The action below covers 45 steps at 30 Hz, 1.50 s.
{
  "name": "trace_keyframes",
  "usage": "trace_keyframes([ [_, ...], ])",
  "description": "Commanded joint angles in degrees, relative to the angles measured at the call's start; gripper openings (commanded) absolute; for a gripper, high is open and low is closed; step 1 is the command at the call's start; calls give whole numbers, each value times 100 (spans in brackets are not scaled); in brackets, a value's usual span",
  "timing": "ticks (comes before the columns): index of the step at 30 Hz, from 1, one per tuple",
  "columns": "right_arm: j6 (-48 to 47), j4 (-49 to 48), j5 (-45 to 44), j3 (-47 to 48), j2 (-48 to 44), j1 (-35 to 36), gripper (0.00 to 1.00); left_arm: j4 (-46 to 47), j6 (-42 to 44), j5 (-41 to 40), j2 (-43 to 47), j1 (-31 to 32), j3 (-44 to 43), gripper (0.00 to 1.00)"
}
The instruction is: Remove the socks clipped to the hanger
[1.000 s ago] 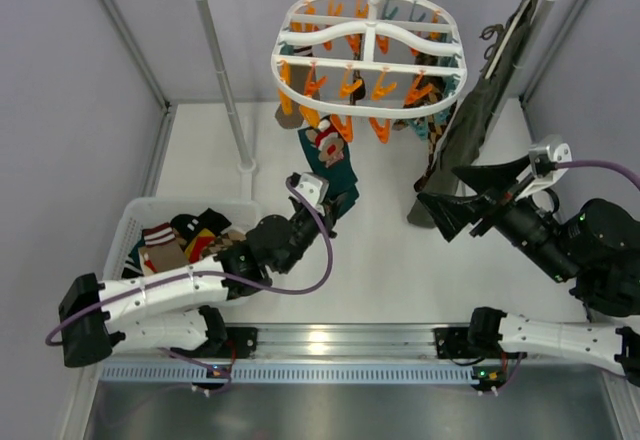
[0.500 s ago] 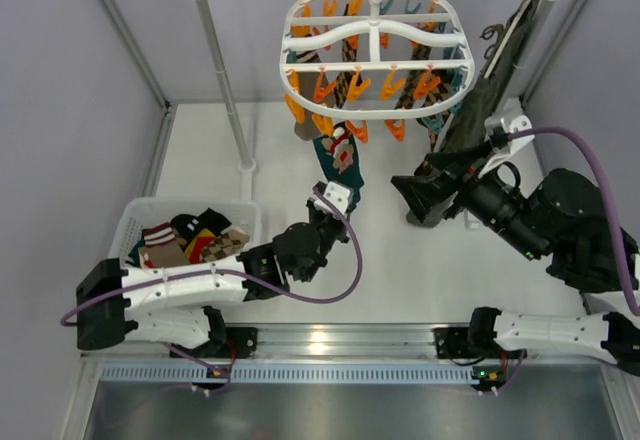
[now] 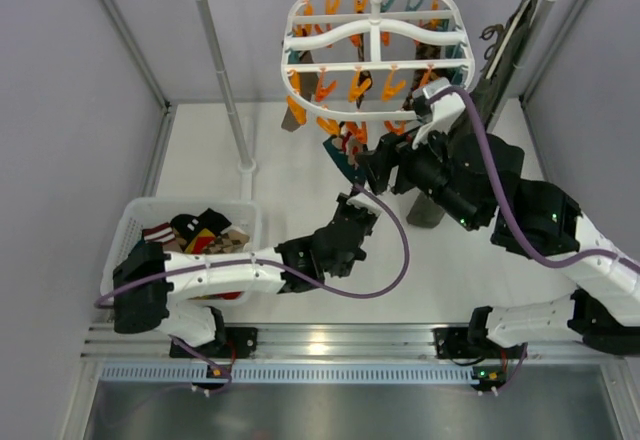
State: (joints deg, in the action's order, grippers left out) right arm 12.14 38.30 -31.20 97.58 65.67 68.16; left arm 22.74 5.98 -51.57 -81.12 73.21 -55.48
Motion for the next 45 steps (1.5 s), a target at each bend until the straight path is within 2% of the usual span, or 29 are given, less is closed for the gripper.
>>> trace_keyframes([
  [1,-63,370,-509,550,252,110,62,187,386,-625,-359,132,-541,0],
  [15,-247,1609,-2398,1825,1272,822,60,178,1046,-529,-1660,378,-1702,0],
  [21,-353,1724,-3313,1791,1405,830,60,178,1072,-503,-1767,405,-1852,0],
  [36,-599,1689,-4016,1668,1510,646,59,178,1107,-485,-1907,501,-2054,0],
  [45,-441,1698,-4113,1510,1273,523,56,178,1046,-468,-1934,510,-2037,0],
])
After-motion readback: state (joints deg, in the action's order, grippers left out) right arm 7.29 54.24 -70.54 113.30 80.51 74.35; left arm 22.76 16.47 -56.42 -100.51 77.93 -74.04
